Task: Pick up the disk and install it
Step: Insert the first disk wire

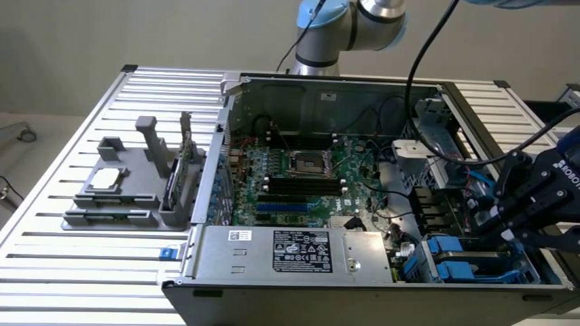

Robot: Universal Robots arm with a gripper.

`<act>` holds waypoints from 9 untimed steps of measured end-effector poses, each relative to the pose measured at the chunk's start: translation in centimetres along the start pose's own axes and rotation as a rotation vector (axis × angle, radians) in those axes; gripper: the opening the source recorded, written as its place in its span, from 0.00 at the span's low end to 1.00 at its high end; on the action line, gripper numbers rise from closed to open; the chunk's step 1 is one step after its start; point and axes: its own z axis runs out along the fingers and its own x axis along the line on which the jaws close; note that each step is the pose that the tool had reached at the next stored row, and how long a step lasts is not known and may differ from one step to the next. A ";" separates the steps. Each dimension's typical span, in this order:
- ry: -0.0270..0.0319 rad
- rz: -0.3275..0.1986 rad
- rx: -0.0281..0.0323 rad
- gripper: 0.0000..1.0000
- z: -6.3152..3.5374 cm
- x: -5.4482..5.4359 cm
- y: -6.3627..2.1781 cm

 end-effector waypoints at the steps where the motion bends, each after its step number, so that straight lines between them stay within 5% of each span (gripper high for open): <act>1: -0.0010 0.000 0.0006 0.17 -0.02 0.1 -0.01; 9: -0.0015 0.001 0.0015 0.17 0.01 0.2 -0.01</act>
